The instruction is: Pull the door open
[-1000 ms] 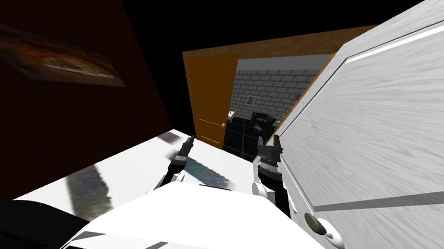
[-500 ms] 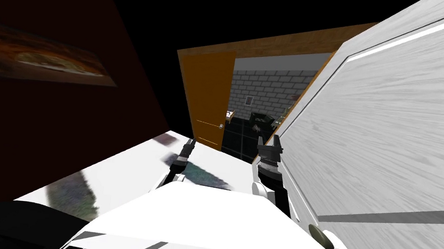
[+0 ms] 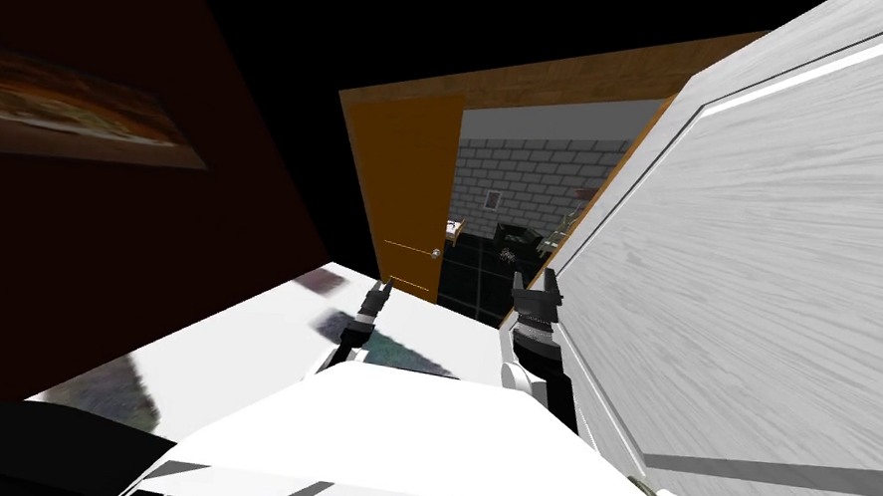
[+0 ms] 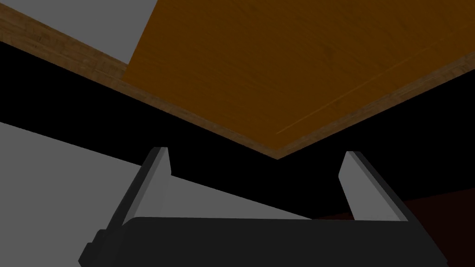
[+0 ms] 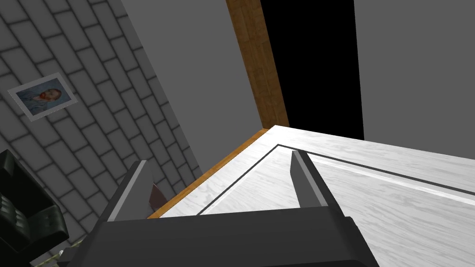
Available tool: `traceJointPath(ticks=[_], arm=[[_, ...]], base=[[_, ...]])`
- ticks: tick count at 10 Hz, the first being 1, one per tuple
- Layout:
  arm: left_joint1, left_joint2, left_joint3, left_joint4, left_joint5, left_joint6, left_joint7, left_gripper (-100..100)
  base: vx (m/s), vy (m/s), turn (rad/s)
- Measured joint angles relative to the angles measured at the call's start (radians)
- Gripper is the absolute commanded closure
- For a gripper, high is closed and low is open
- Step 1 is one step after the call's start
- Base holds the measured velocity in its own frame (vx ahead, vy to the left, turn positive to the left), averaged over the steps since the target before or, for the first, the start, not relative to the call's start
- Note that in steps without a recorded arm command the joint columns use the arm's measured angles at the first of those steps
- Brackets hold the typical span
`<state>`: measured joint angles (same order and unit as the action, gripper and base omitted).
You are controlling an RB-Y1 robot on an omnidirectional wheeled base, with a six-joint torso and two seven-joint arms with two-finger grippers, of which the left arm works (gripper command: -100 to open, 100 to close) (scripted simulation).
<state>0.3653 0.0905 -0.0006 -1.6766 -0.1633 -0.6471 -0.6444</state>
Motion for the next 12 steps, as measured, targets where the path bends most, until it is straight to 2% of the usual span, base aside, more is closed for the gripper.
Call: traceJointPath(ticks=[6, 12], arm=[[-0.032, 0.009, 0.001, 0.115, -0.012, -0.019, -0.112, -100], [-0.074, 0.015, 0.005, 0.249, -0.022, -0.048, -0.224, -100]], base=[[0.101, -0.028, -0.041], [0.107, -0.021, -0.041]])
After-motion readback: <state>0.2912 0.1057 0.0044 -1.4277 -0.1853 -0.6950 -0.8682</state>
